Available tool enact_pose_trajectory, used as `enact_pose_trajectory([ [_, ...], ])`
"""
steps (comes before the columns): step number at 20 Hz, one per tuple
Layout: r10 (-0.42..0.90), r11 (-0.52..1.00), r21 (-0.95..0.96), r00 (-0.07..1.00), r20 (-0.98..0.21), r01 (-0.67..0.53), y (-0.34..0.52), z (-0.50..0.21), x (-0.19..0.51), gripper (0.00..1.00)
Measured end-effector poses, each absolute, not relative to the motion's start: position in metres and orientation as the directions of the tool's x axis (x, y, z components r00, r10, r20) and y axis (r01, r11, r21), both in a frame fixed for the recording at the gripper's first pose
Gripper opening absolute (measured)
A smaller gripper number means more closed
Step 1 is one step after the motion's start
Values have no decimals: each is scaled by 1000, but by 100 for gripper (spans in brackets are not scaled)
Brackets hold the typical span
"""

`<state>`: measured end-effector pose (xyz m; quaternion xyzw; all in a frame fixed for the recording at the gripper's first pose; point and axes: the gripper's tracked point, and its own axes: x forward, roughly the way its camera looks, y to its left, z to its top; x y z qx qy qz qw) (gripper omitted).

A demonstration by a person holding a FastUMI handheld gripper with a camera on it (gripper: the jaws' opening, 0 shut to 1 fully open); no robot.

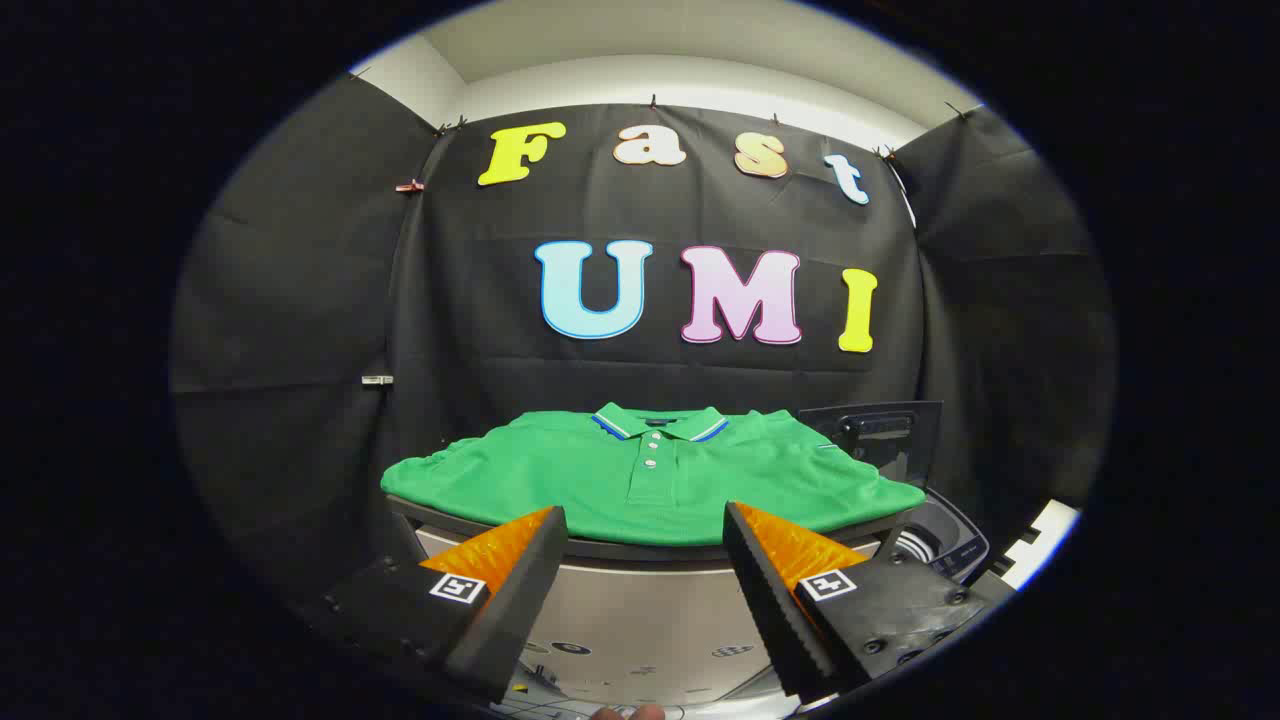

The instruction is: Put the clothes into the washing machine and then close the washing machine lid.

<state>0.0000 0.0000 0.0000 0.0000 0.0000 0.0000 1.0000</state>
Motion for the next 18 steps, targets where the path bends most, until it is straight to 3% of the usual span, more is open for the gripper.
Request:
enact_pose_trajectory([
  [18, 12, 1000, -5, 1000, 0, -12, 10, 2, -1, 98],
])
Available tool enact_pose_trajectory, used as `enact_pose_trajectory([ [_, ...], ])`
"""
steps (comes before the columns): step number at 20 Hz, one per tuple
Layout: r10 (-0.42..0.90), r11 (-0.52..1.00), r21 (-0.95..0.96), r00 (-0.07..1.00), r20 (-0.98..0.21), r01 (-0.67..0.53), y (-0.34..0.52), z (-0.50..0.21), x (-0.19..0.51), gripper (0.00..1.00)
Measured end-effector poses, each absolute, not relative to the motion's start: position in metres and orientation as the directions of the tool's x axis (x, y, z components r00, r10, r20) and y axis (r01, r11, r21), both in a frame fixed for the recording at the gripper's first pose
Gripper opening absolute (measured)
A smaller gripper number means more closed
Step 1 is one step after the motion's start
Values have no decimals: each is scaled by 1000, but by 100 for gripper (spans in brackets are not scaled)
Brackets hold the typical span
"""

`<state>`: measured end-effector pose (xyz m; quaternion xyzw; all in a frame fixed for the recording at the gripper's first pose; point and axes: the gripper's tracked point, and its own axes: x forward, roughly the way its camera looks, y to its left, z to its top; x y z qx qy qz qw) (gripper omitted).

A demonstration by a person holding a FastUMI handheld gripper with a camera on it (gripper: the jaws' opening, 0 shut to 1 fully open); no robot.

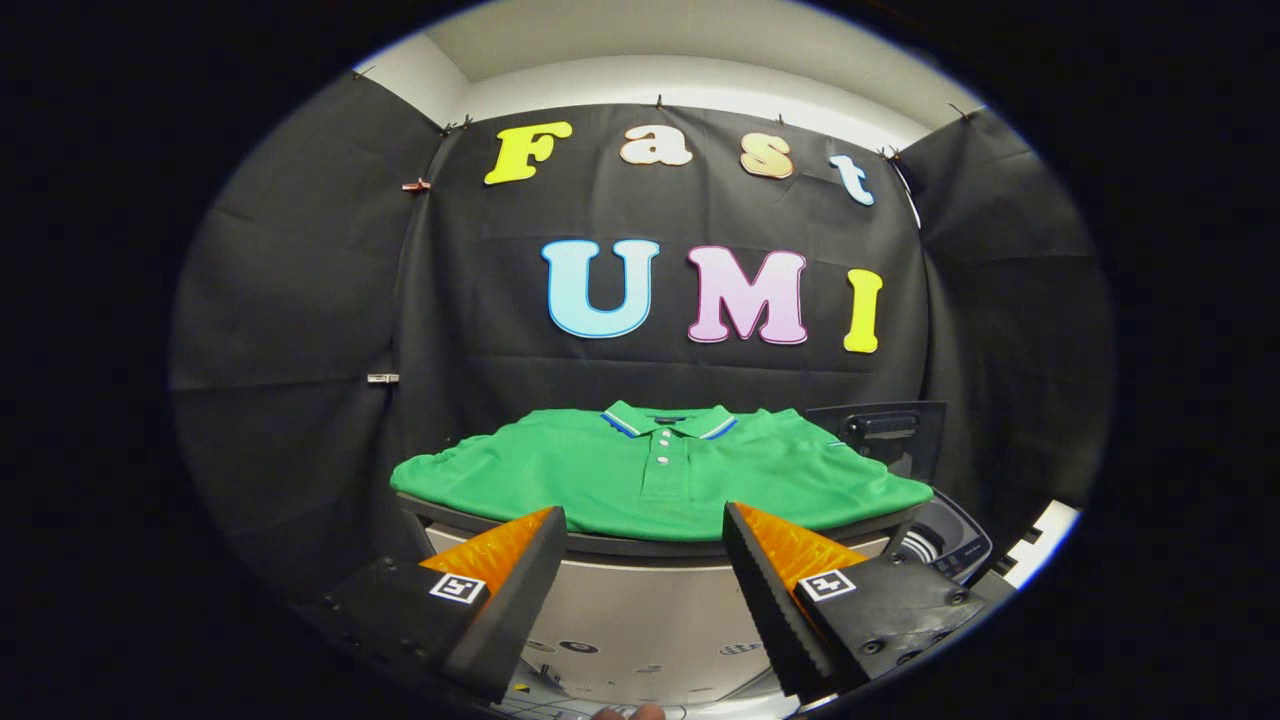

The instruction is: Put the clothes into the washing machine and then close the washing machine lid.

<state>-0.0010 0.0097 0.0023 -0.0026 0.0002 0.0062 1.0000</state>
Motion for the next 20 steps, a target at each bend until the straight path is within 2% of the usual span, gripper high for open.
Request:
enact_pose_trajectory([
  [14, -8, 999, 33, 1000, -28, 9, -1, 56, 66, 97],
  [20, -25, 999, 43, 992, -127, 31, -13, 59, 117, 97],
])
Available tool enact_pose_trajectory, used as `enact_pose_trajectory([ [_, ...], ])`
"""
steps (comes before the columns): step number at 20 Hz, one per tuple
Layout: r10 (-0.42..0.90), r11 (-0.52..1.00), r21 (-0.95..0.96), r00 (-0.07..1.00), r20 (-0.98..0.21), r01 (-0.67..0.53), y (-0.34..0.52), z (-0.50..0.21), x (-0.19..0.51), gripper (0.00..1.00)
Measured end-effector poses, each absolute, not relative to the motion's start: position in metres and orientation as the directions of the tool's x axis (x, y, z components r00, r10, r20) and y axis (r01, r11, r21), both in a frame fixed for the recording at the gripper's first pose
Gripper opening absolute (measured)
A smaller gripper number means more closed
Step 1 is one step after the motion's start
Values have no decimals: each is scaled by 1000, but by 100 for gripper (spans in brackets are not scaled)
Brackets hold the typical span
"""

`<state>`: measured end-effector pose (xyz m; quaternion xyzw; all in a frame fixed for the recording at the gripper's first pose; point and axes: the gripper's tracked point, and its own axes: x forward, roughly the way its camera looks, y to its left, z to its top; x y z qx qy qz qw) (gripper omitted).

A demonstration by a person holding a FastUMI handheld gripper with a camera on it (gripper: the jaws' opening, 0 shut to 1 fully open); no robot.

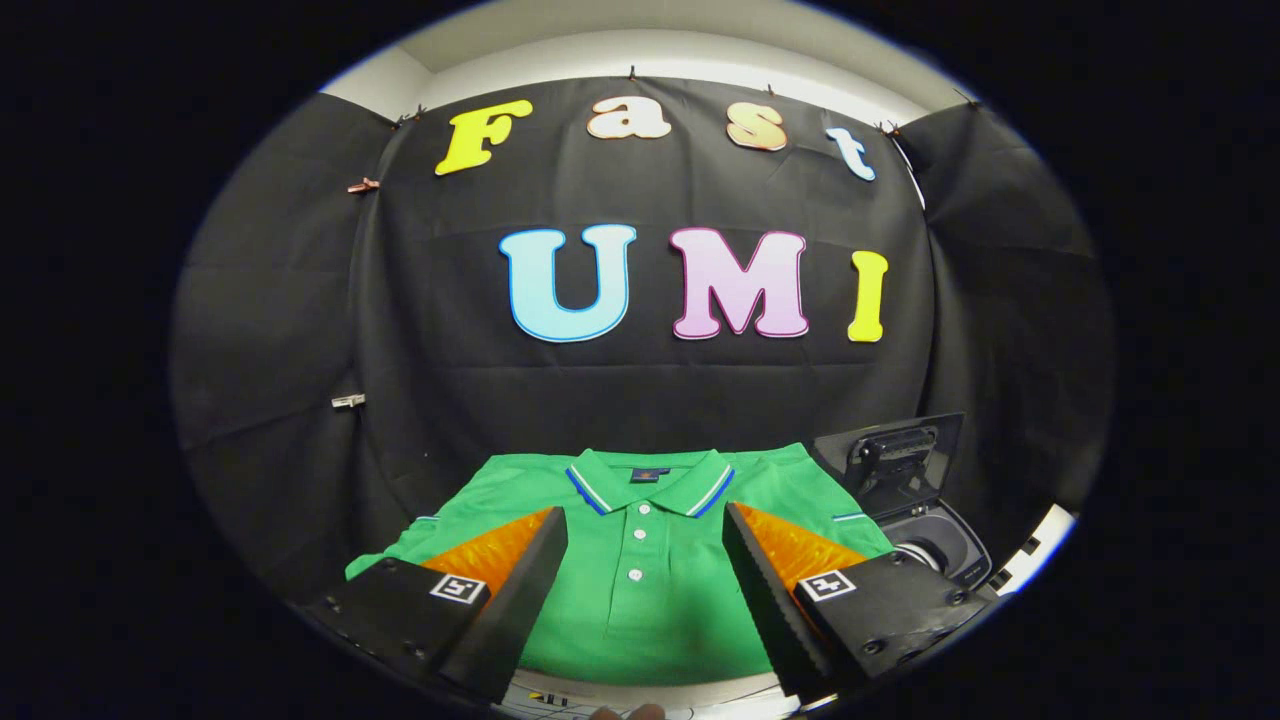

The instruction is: Put the clothes into the washing machine and then close the washing machine lid.

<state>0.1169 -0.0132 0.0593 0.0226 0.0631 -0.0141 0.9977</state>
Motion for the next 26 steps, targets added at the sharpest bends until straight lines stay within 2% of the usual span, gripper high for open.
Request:
enact_pose_trajectory([
  [7, -30, 998, 41, 937, -347, 47, -20, 23, 160, 98],
  [14, -32, 999, 11, 834, -551, 45, -19, -14, 192, 99],
  [22, -53, 996, 19, 762, -646, 85, -20, -23, 195, 100],
  [24, -58, 996, 9, 745, -664, 86, -22, -23, 193, 97],
  [26, -47, 998, 4, 728, -684, 67, -22, -22, 193, 84],
])
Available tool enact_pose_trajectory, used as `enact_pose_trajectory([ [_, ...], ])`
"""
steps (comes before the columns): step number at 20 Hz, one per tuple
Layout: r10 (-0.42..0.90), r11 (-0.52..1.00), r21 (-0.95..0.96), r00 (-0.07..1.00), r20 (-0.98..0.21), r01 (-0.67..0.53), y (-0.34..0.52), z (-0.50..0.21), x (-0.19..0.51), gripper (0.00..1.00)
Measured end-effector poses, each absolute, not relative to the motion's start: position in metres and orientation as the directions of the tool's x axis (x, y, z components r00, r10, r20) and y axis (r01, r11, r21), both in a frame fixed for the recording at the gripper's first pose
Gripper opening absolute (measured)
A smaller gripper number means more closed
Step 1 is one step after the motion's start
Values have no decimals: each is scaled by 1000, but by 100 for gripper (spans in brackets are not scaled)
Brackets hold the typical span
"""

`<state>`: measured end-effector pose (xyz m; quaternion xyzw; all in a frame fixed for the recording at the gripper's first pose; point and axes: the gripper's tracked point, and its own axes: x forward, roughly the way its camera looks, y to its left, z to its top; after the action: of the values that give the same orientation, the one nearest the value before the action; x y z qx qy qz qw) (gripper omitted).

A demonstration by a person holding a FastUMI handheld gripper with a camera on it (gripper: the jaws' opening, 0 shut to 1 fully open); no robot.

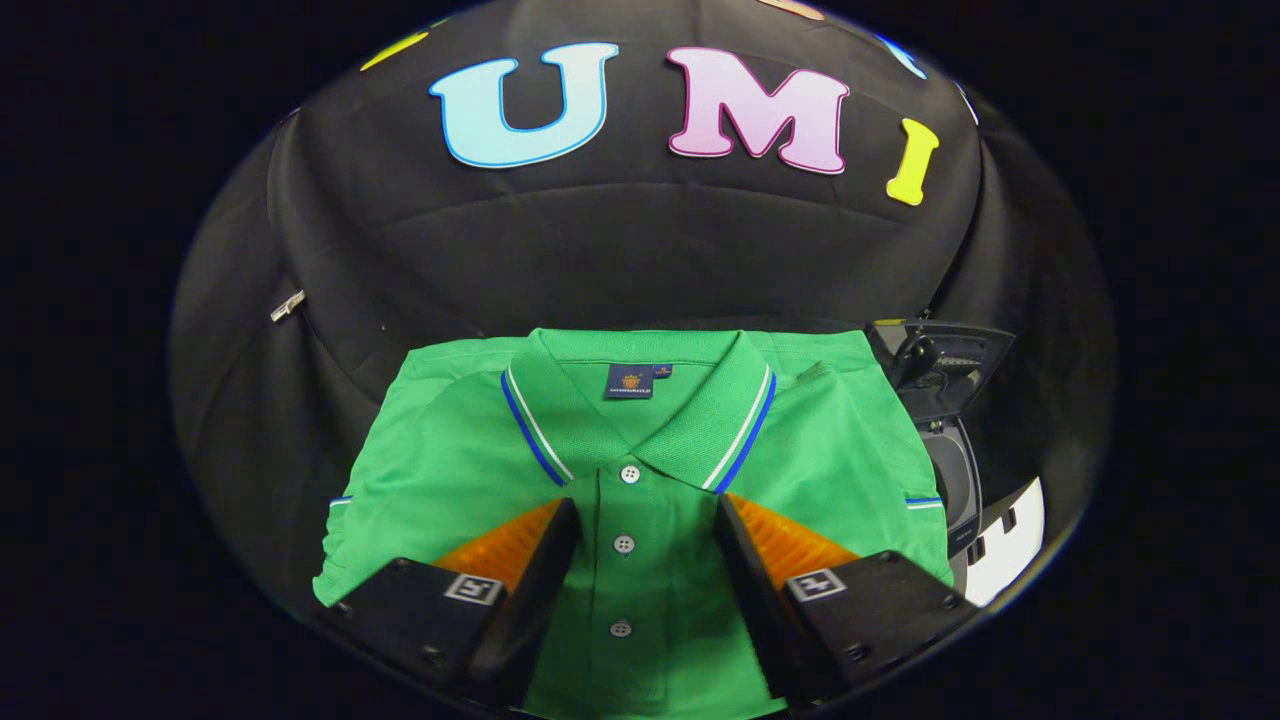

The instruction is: Put the clothes into the washing machine and then close the washing machine lid.

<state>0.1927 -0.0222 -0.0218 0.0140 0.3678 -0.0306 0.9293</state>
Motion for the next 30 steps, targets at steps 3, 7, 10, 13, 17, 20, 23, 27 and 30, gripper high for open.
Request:
enact_pose_trajectory([
  [3, -36, 998, 6, 686, -727, 58, -22, -23, 192, 70],
  [7, -55, 996, 3, 633, -772, 91, -23, -22, 195, 52],
  [10, -36, 999, -3, 663, -747, 52, -20, -22, 198, 16],
  [13, -44, 998, -1, 644, -764, 66, -21, -23, 198, 16],
  [17, -55, 995, 13, 665, -745, 97, -20, -18, 198, 16],
  [20, -68, 996, -9, 682, -729, 90, -21, -17, 197, 5],
  [23, -87, 996, -47, 716, -692, 75, -20, -10, 195, 5],
  [27, -113, 993, -85, 780, -616, 77, -19, 8, 194, 5],
  [30, -129, 992, -83, 808, -575, 99, -17, 18, 196, 5],
])
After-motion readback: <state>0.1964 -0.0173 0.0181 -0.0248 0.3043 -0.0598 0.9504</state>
